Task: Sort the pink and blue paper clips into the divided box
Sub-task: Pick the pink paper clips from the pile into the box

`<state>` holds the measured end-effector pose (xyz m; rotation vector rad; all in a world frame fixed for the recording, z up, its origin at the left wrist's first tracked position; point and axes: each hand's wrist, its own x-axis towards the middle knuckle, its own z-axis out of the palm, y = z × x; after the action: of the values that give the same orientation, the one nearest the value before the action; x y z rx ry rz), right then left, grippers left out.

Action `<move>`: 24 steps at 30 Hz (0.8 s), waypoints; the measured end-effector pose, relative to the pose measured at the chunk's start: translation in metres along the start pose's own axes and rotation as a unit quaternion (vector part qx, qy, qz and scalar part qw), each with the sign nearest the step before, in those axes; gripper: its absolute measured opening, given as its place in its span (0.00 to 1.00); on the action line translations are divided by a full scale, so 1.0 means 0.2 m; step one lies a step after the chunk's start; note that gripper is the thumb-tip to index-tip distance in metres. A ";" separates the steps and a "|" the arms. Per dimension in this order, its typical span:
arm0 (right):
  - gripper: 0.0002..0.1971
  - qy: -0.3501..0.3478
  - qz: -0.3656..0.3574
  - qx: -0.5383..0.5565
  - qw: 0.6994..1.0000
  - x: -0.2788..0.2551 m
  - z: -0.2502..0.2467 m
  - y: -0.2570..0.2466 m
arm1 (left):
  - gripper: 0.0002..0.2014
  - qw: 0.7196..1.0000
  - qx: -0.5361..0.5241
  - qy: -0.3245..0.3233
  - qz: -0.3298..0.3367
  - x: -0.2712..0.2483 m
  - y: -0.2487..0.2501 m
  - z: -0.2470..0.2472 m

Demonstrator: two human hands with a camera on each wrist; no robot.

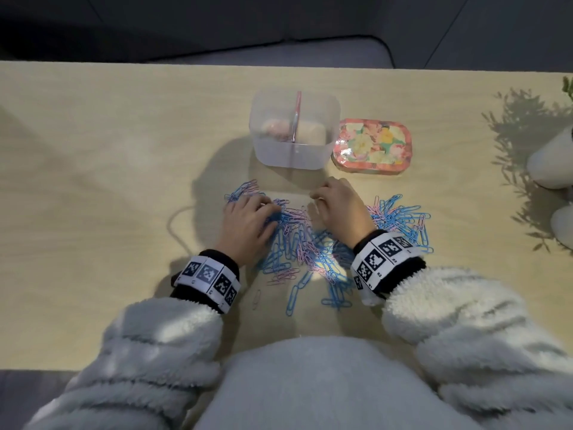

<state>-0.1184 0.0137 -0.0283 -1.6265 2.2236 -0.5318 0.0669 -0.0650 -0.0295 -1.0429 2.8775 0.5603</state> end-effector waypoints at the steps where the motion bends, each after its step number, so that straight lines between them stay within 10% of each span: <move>1: 0.12 -0.017 -0.008 -0.003 1.000 0.01 0.01 -0.01 | 0.26 1.000 0.003 -0.007 0.003 0.00 0.01 0.01; 7: 0.11 -0.071 -0.055 -0.017 0.996 0.01 0.10 -0.09 | 0.26 0.999 -0.012 -0.029 -0.007 -0.06 -0.05 -0.01; 18: 0.11 0.067 0.147 0.120 0.980 0.04 -0.11 0.11 | 0.09 0.995 -0.092 0.019 -0.030 0.10 -0.03 -0.10; 24: 0.14 -0.066 0.087 0.006 0.994 0.03 -0.04 0.08 | 0.08 0.996 -0.073 -0.048 -0.025 0.27 0.02 -0.08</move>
<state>-0.1375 0.0139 -0.0286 -1.4004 2.2322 -0.3802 0.0249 -0.1006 -0.0210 -1.0700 2.7552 0.8037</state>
